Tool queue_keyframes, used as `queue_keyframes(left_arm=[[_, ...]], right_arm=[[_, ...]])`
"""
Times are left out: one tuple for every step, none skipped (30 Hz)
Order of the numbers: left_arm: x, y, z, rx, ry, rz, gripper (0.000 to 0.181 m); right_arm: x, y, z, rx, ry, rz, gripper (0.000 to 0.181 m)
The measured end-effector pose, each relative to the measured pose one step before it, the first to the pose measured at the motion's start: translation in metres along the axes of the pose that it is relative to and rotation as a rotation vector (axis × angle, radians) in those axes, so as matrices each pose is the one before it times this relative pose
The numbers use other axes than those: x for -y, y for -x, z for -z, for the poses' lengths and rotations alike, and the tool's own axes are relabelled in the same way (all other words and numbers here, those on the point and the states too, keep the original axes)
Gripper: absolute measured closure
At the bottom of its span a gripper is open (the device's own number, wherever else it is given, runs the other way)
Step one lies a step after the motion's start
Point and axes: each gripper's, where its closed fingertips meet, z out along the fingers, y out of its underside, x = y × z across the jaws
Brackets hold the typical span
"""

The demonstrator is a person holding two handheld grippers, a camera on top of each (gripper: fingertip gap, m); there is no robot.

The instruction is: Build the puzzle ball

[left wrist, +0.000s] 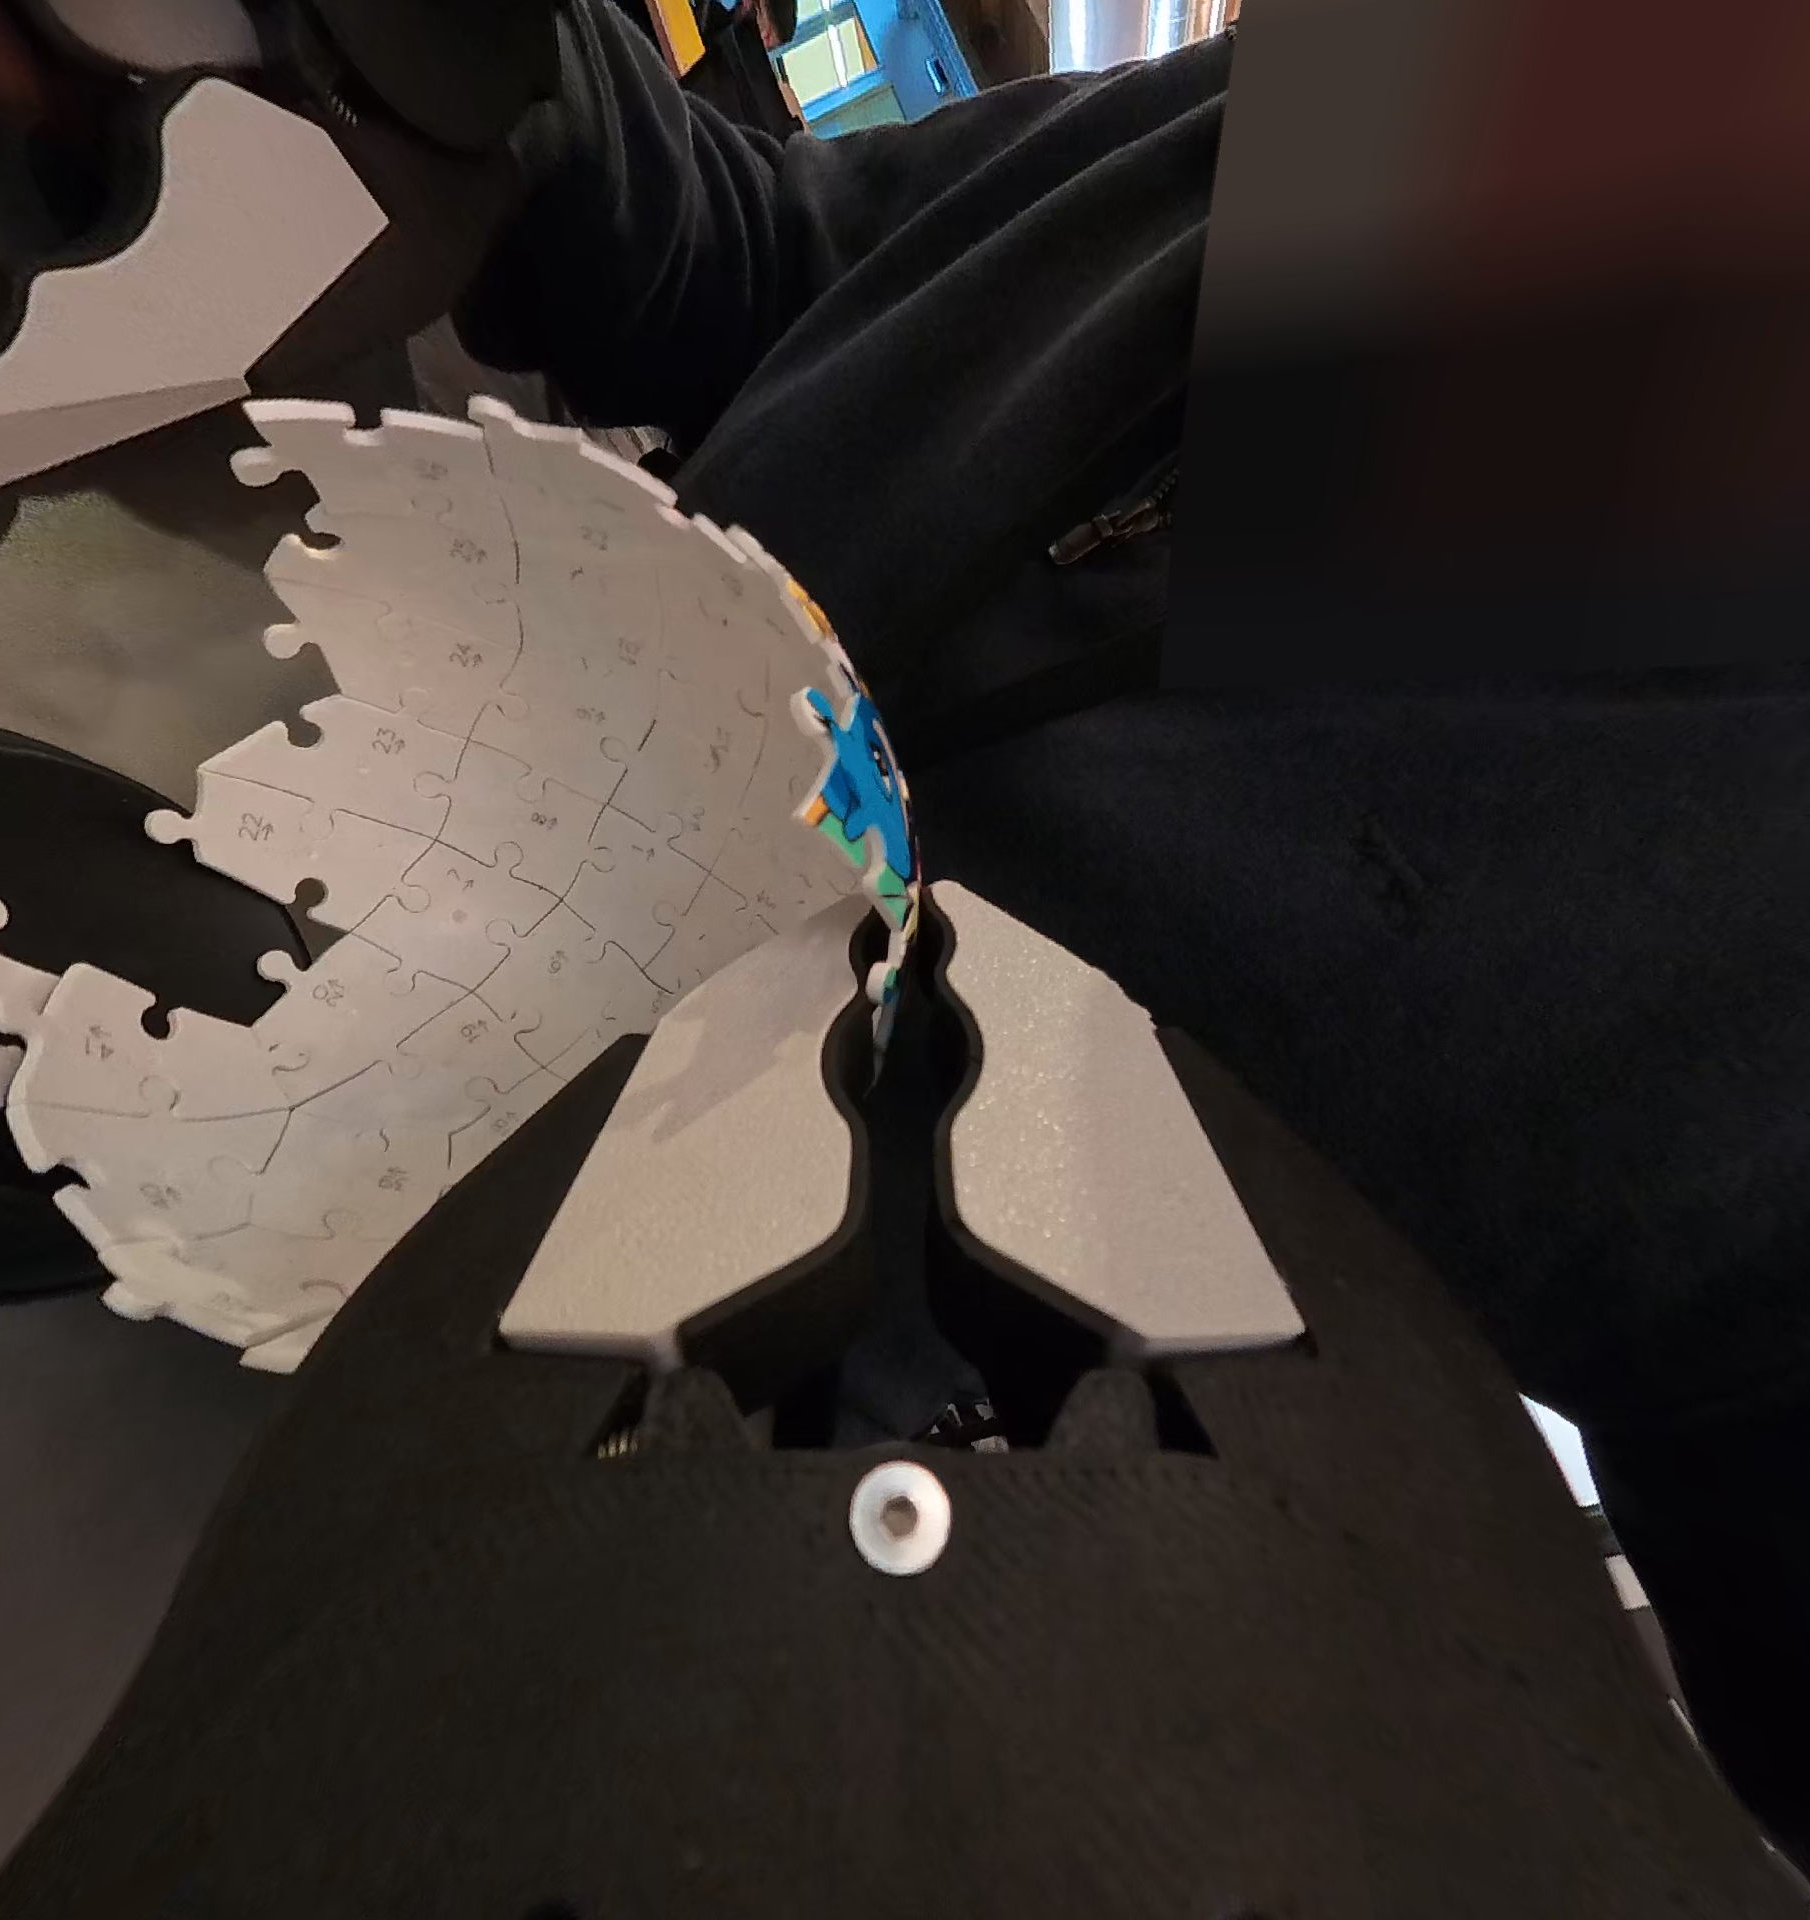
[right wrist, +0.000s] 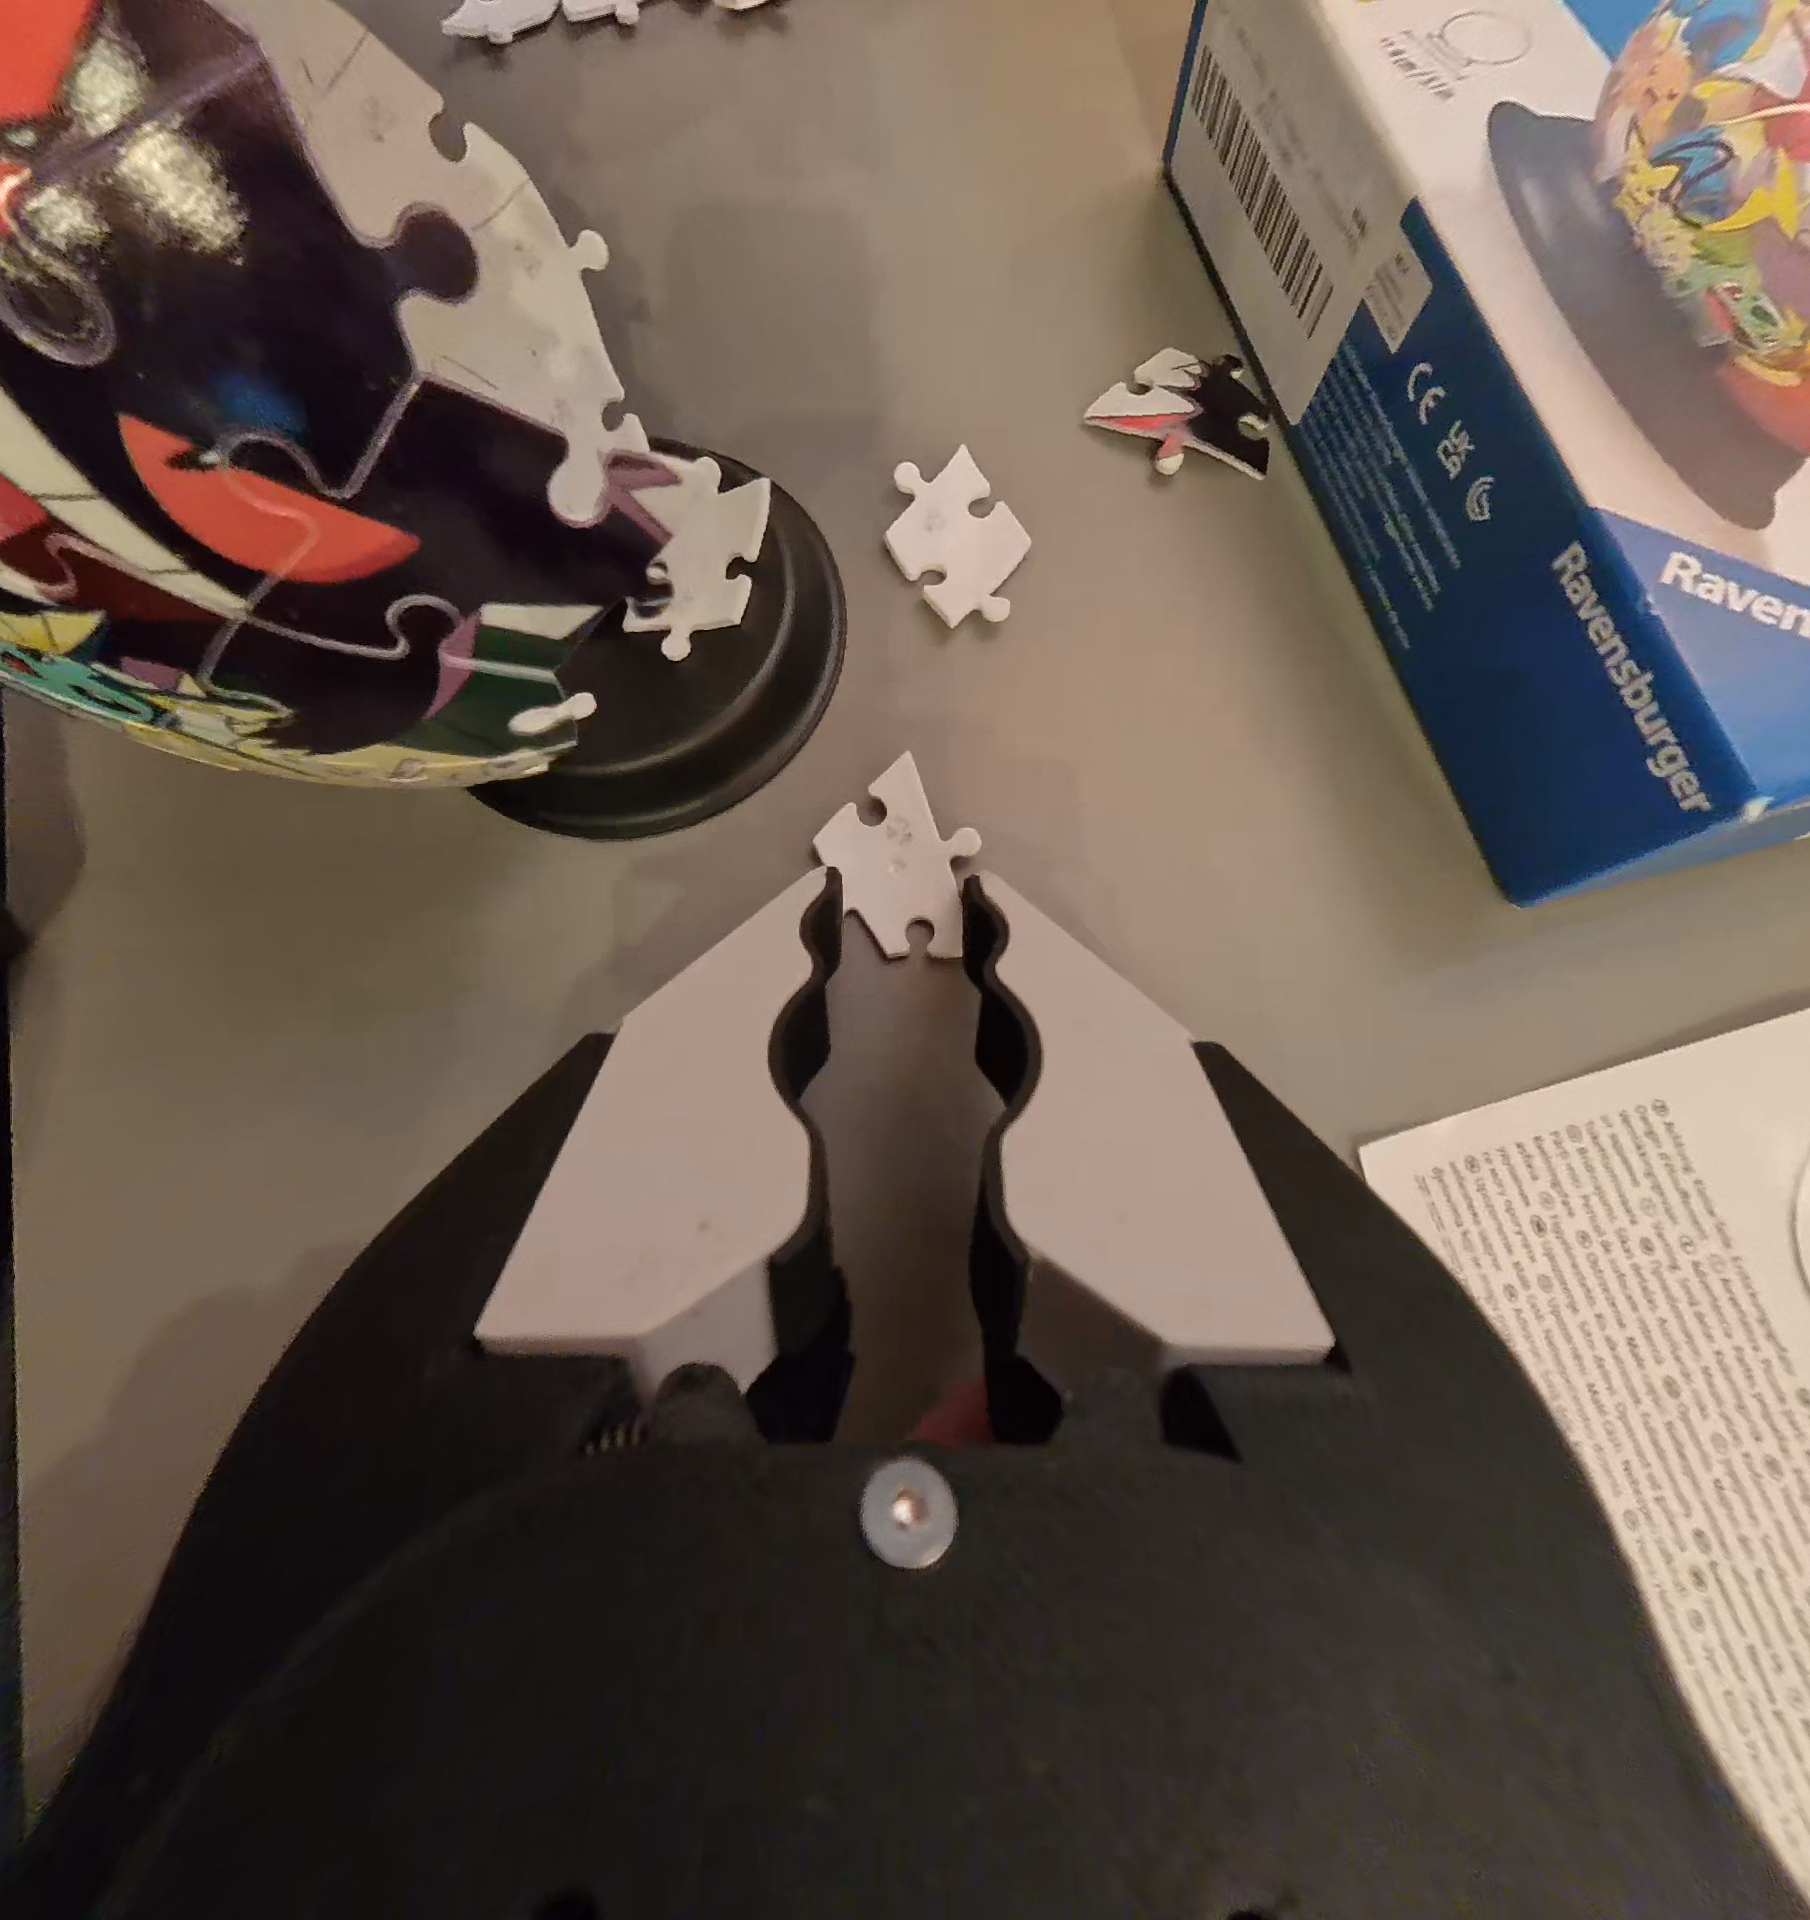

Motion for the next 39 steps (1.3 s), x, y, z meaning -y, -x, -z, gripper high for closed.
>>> queue_keyframes(left_arm=[[0.00009, 0.00006, 0.00019, 0.0006, -0.0027, 0.0015, 0.176], [0.00001, -0.00006, 0.00023, -0.0006, -0.0023, 0.0024, 0.176], [-0.00053, -0.0001, 0.00017, -0.001, 0.0005, 0.0015, 0.177], [-0.00028, -0.00003, 0.00017, -0.0019, -0.0003, 0.0026, 0.176], [0.00036, -0.00006, -0.00001, -0.0003, -0.0033, 0.0011, 0.177], [0.00029, 0.00018, -0.00015, -0.0006, -0.0019, 0.0026, 0.177], [0.00006, -0.00009, -0.00015, -0.0006, -0.0007, 0.0001, 0.177], [0.00019, -0.00006, -0.00024, -0.0007, -0.0022, 0.0022, 0.176], [0.00043, 0.00009, -0.00011, -0.0009, -0.0023, 0.0053, 0.176], [-0.00004, -0.00009, -0.00005, -0.001, 0.0014, 0.0048, 0.176], [-0.00001, -0.00028, -0.00002, -0.0015, 0.0026, 0.0031, 0.177], [0.0005, -0.00004, 0.00014, -0.0019, -0.0007, 0.0047, 0.177], [0.0009, 0.00019, 0.00016, -0.0007, -0.0026, 0.0042, 0.177], [0.0003, 0.00003, 0.0, -0.0021, -0.0003, 0.0029, 0.177], [-0.00007, -0.0002, -0.00011, -0.0031, 0.0024, 0.0016, 0.177], [0.00001, 0.00006, -0.00018, -0.0019, 0.0011, -0.0003, 0.177], [0.00007, 0.00002, -0.0003, -0.0022, 0.0011, 0.0002, 0.177], [-0.00014, -0.00017, -0.00036, -0.0032, 0.0004, -0.0003, 0.177], [-0.00037, -0.00022, -0.00056, -0.0047, 0.0017, 0.0008, 0.177], [-0.00061, -0.00008, -0.00077, -0.0029, 0.0025, 0.0004, 0.177], [-0.00088, -0.00053, -0.00085, -0.005, 0.004, 0.0001, 0.177], [-0.00079, -0.00028, -0.00072, -0.0018, 0.0028, -0.0013, 0.177], [-0.00022, 0.0003, -0.00016, 0.0021, -0.0004, 0.0001, 0.176], [0.00009, 0.00001, 0.00052, 0.0, -0.0024, -0.0008, 0.177], [-0.00055, -0.00064, 0.00051, -0.0038, 0.0012, 0.0009, 0.177], [-0.00032, 0.00005, 0.0004, 0.0004, -0.0002, 0.0007, 0.177], [0.00008, 0.00016, 0.00023, 0.0007, -0.0019, 0.0006, 0.177], [-0.00012, -0.00017, 0.00001, -0.0011, -0.0007, 0.0008, 0.177], [-0.00042, -0.00007, -0.00005, -0.0011, 0.0012, -0.0005, 0.177], [-0.00051, -0.00006, -0.00021, -0.0021, 0.0017, 0.0008, 0.176], [-0.00055, -0.00011, -0.00029, -0.0021, 0.002, 0.0001, 0.177], [-0.0007, -0.00026, -0.00046, -0.0006, 0.0023, -0.0012, 0.177], [-0.00047, -0.00018, -0.00036, 0.0001, 0.001, -0.0012, 0.176], [0.00007, -0.00001, -0.00004, 0.0018, -0.0033, -0.0015, 0.176], [0.00012, -0.00017, 0.00034, 0.0002, -0.0041, -0.0003, 0.177], [-0.0004, -0.00009, 0.00039, 0.001, -0.0009, -0.0015, 0.177], [-0.00053, -0.00001, 0.00031, 0.0006, -0.0016, 0.0, 0.177], [-0.00053, -0.00031, -0.00011, 0.0007, -0.0014, -0.0007, 0.177], [-0.0009, -0.00031, -0.00033, 0.0024, 0.0015, -0.0028, 0.177]], right_arm=[[0.0001, 0.00072, -0.00014, 0.0036, 0.0061, 0.0057, 0.16], [0.00023, 0.00119, -0.00019, 0.0079, 0.0014, 0.0017, 0.16], [0.00035, 0.00131, -0.00021, 0.0091, -0.0018, -0.0027, 0.161], [0.00011, -0.00028, -0.00009, -0.0013, -0.002, -0.0026, 0.161], [0.00028, -0.00053, -0.00019, -0.0045, -0.0032, -0.0034, 0.161], [0.00098, 0.00088, -0.00002, 0.0066, -0.0087, -0.009, 0.161], [0.00198, 0.0007, 0.00048, 0.008, -0.0145, -0.0162, 0.161], [0.00221, 0.00005, 0.00052, 0.0028, -0.0142, -0.0131, 0.161], [0.00194, 0.00045, 0.00031, 0.0052, -0.0114, -0.011, 0.161], [0.00299, 0.00083, 0.00028, 0.0091, -0.0174, -0.0203, 0.161], [0.00427, 0.00112, 0.00034, 0.0117, -0.026, -0.0298, 0.161], [0.00374, 0.0033, -0.00032, 0.0248, -0.0204, -0.0323, 0.161], [0.00383, 0.0044, -0.00073, 0.0302, -0.019, -0.0286, 0.16], [0.00398, 0.00371, -0.00109, 0.0239, -0.018, -0.0214, 0.161], [0.00232, 0.00317, -0.00172, 0.0183, -0.0072, -0.009, 0.161], [0.0, 0.0019, -0.0022, 0.0128, 0.0054, -0.0038, 0.161], [-0.00037, 0.00147, -0.0021, 0.0166, 0.0057, -0.0094, 0.161], [-0.00014, 0.00267, -0.00208, 0.0286, 0.0024, -0.0162, 0.161], [-0.0001, 0.0023, -0.00204, 0.0241, 0.0041, -0.0085, 0.161], [0.00032, 0.00144, -0.00172, 0.0123, 0.0055, 0.005, 0.161], [0.00012, 0.00138, -0.00139, 0.0115, 0.0088, 0.0062, 0.161], [-0.0015, 0.00097, -0.00187, 0.0128, 0.0184, -0.0027, 0.161], [-0.00225, -0.00001, -0.00185, 0.0071, 0.0219, -0.0008, 0.16], [-0.00049, 0.00104, -0.0009, 0.0126, 0.0054, 0.0039, 0.16], [0.00032, 0.00195, -0.00008, 0.0212, -0.0007, -0.0059, 0.16], [0.00027, 0.00119, 0.00029, 0.0208, -0.0023, -0.0155, 0.16], [-0.00014, 0.00077, 0.00029, 0.0203, 0.0005, -0.0175, 0.16], [-0.00124, 0.00077, -0.00022, 0.0203, 0.0104, -0.0197, 0.156], [-0.00249, 0.0009, -0.00066, 0.0215, 0.0213, -0.0167, 0.151], [-0.00143, 0.0015, -0.00036, 0.0206, 0.0133, -0.0031, 0.152], [-0.00038, 0.00206, -0.00022, 0.018, 0.0052, 0.0035, 0.153], [-0.00061, 0.0013, 0.00005, 0.0172, 0.0063, -0.0031, 0.151], [0.00031, -0.0006, 0.00169, 0.0117, -0.0003, -0.0072, 0.146], [0.00261, -0.00245, 0.00382, 0.0015, -0.0163, -0.0018, 0.149], [0.00243, -0.00362, 0.00429, -0.0088, -0.0142, 0.0059, 0.153], [0.00019, -0.00225, 0.00273, -0.0045, 0.0035, 0.0136, 0.152], [-0.00049, -0.00158, 0.00109, -0.0086, 0.0122, 0.0215, 0.152], [-0.00256, -0.00165, -0.00035, -0.0185, 0.0308, 0.0446, 0.152], [-0.00502, -0.00297, -0.00129, -0.0311, 0.05, 0.064, 0.151]])
